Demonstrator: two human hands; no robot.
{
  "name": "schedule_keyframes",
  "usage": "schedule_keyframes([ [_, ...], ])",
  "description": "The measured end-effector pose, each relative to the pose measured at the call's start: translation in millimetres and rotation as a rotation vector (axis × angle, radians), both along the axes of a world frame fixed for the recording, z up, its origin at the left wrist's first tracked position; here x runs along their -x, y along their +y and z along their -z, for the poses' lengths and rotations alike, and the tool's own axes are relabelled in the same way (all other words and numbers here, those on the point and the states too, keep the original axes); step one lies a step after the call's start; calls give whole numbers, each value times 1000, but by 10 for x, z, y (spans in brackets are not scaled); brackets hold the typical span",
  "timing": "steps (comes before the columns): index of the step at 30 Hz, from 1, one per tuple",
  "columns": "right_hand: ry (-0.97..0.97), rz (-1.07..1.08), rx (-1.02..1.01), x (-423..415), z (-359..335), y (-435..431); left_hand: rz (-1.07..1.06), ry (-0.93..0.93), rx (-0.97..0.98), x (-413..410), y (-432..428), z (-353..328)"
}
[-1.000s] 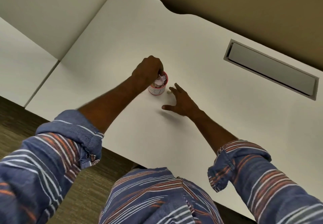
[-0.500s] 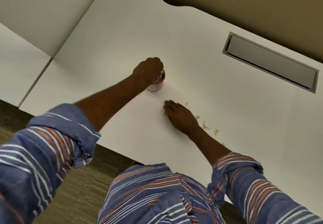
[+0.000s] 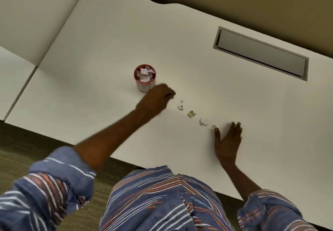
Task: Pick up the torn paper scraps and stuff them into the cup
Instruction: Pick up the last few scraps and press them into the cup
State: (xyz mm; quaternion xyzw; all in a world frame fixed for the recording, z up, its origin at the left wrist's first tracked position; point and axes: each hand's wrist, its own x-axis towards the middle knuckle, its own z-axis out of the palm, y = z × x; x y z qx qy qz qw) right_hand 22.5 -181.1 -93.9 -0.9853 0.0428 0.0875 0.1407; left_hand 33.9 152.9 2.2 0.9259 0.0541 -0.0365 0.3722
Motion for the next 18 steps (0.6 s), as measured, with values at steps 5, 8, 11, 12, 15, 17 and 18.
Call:
schedule_keyframes([
  [5,111,151,-80,295,56,474,-168,248,-218,531,-386,620],
  [8,109,22,-157,219,52,829,-253,244,-209,665,-431,781],
  [11,68,-226,-166,73,73,1078,-288,202,-105,608,-386,845],
  [12,60,-290,-159,30,84,1130,-283,192,-90,571,-375,855],
  [15,17,-451,-138,-3,105,1161,-229,161,-53,457,-369,876],
  [17,-41,-564,-157,21,111,1066,-196,175,-18,361,-388,891],
  [18,-68,-615,-171,36,112,996,-182,187,-2,308,-406,896],
])
